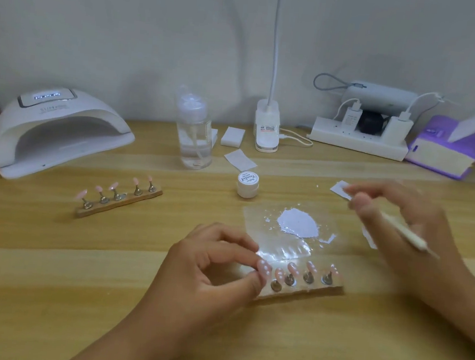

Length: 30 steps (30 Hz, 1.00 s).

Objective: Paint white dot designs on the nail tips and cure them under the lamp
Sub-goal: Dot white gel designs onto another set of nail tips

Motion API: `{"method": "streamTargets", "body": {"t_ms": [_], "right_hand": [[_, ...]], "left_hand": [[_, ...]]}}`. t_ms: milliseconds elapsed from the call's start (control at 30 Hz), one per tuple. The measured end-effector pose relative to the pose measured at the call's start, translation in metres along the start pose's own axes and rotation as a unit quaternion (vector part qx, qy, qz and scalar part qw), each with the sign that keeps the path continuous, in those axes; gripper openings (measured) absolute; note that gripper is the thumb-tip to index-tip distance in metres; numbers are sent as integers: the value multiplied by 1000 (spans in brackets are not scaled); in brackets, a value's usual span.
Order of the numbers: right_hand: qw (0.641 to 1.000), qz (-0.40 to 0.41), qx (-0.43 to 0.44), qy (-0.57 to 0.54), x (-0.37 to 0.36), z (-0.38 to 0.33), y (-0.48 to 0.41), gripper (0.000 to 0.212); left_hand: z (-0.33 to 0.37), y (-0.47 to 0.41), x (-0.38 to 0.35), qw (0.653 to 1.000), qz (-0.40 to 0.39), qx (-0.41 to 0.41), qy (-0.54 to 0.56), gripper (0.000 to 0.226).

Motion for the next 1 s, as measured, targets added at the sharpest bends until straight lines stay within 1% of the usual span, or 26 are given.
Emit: {"method": "streamTargets", "body": {"t_ms": [100,167,233,300,433,533,600,1000], "right_hand": [[990,12,108,95,0,15,18,22],[982,25,139,129,2,20,21,15],[976,42,158,146,1,20,22,14],[972,40,174,155,0,16,22,14],[974,22,165,152,2,13,21,16],[979,12,143,147,3,12,20,20],[979,8,136,148,2,13,19,22],[980,-1,131,147,1,20,18,22]], "left_hand": [[-3,-1,0,1000,-6,-4,0,4],[-3,-3,0,1000,-10,-8,-1,5],[-4,-4,1,1000,-4,-9,-3,5],[-3,-4,2,1000,-2,-9,-6,5],[-2,-4,-1,999,-26,-4,-21,5],[0,-4,-3,998,-40,-19,-48,17],[2,-5,-4,997,-43,-32,-63,21],[0,-4,-5,994,-30,-24,-106,21]]}}
Point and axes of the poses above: each hand's wrist, its own y-axis away from the middle knuckle, its own x-axis out of the back of the hand, z = x × y, the point moved 4 cm from there along -y, towards the middle knuckle, and after that the axes turned 13 degrees about y, right-handed, at the moved point
